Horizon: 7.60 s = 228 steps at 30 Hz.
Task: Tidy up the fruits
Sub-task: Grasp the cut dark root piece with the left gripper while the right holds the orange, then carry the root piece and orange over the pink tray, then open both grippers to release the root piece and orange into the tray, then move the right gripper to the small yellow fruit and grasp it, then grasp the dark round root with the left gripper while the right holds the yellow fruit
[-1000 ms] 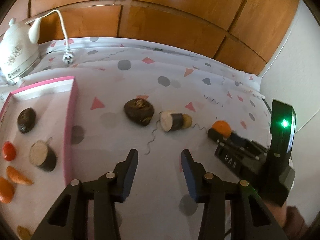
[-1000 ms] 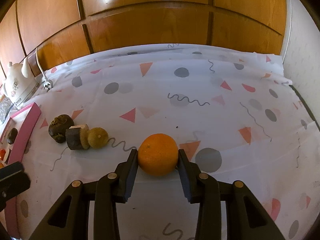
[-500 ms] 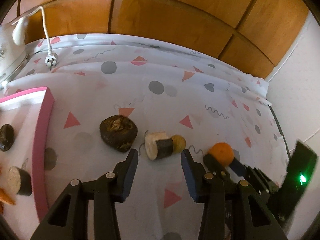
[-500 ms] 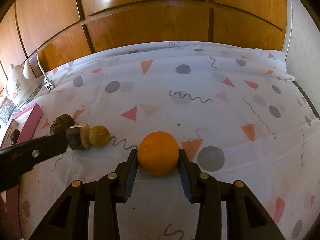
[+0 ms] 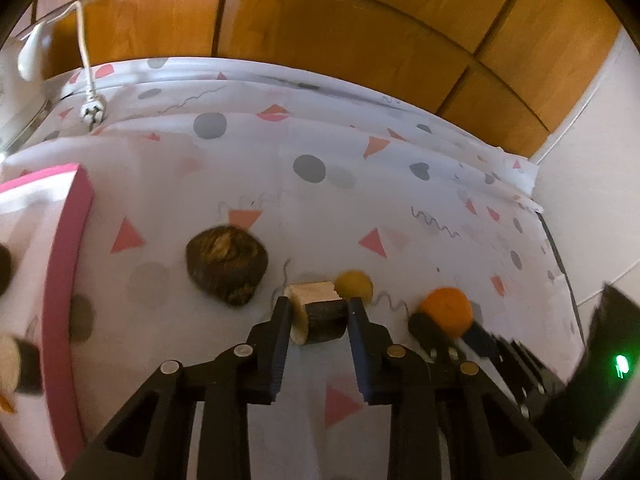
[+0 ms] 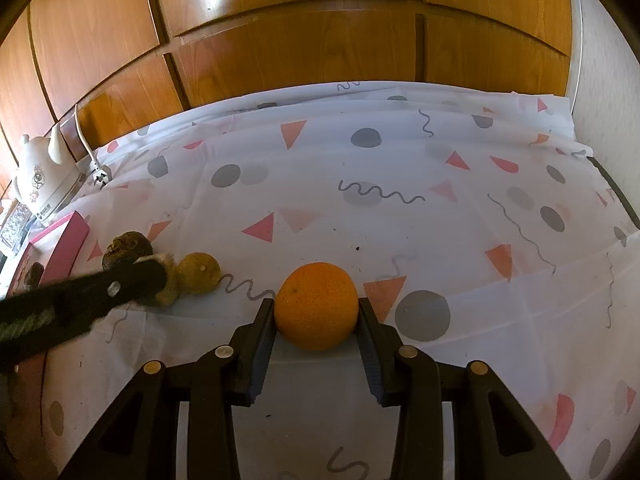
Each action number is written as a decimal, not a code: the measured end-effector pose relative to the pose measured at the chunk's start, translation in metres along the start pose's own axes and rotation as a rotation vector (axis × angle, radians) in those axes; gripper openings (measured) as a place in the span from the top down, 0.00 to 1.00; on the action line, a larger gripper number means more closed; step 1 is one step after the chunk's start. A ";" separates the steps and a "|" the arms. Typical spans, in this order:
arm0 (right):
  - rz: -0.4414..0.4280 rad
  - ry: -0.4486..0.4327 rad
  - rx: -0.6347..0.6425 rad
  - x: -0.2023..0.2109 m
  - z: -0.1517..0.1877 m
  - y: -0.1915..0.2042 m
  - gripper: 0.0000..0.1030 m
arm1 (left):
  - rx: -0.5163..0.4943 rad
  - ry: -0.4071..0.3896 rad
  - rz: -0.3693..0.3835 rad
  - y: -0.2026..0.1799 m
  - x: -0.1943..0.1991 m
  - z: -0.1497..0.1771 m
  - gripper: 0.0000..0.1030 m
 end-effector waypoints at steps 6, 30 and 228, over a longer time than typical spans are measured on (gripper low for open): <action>0.000 0.001 -0.001 0.000 0.000 0.000 0.61 | -0.035 -0.026 0.033 0.001 0.026 0.034 0.75; 0.003 0.000 0.002 0.000 0.000 0.000 0.61 | -0.079 -0.023 -0.044 0.000 0.016 0.036 0.70; 0.001 0.046 0.103 -0.002 0.006 0.036 0.75 | -0.001 -0.124 -0.151 0.063 0.086 0.010 0.31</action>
Point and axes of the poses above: each gripper's, at about its wrist camera, not at the fingertips, and x roughly against the way its jaws point, y to its left, z to its underside, the point moved 10 cm from there along -x, roughly the way its jaws point, and after that the axes turned 8 degrees about -x, right-handed, at the moved point
